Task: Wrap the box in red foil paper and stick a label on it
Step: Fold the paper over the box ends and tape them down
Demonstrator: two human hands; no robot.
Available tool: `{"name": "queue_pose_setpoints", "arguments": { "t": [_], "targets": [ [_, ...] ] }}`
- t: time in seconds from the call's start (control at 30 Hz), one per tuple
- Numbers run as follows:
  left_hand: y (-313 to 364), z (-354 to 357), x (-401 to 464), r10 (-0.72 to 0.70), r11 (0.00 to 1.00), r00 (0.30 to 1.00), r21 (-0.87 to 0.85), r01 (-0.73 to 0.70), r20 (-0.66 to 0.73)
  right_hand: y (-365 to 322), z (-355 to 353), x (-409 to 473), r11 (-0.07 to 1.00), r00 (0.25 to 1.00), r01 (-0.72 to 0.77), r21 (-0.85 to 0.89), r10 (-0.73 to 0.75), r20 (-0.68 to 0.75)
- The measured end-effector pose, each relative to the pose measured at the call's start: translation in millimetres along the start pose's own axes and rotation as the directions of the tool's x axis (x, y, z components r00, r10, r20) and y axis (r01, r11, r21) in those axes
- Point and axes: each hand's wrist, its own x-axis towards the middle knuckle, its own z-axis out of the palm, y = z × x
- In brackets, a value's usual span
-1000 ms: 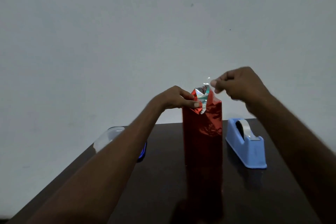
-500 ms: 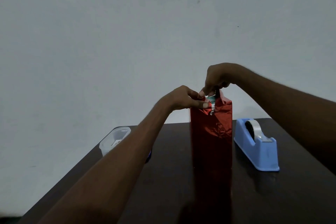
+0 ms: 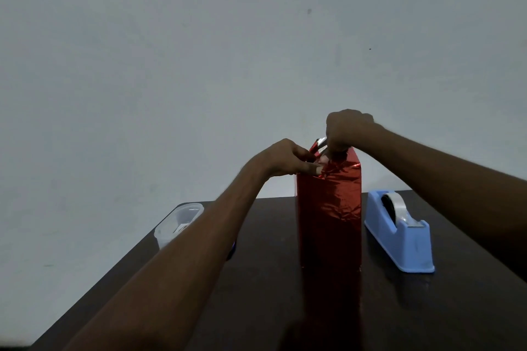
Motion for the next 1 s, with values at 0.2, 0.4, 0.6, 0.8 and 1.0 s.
{"name": "queue_pose_setpoints", "arguments": {
  "t": [0.2,0.4,0.6,0.8,1.0],
  "targets": [
    [2.1,-0.2,-3.1,-0.02,1.0,1.0,-0.011,0.02,0.015,20.3,-5.6,-4.0,0.918,0.974,0.049,0.394,0.043,-0.221],
    [0.7,0.6,-3.5,-0.014,0.998,1.0,-0.056,0.015,0.007,15.8,11.8,-18.2,0.774,0.913,-0.333,0.539,0.122,0.39],
    [2.2,1.7,-1.1,-0.007,0.997,1.0,-0.075,0.007,0.002,26.4,23.9,-22.1,0.608,0.792,-0.496,0.62,0.024,0.61],
    [4.6,0.0,-4.4,-0.011,0.998,1.0,-0.06,0.012,0.002,26.4,15.6,-28.5,0.561,0.811,-0.478,0.676,-0.013,0.584],
    [-0.6,0.0,-3.1,-0.006,0.998,1.0,-0.07,0.005,-0.002,6.2,15.3,-28.8,0.59,0.834,-0.455,0.668,0.02,0.551]
  ]
}}
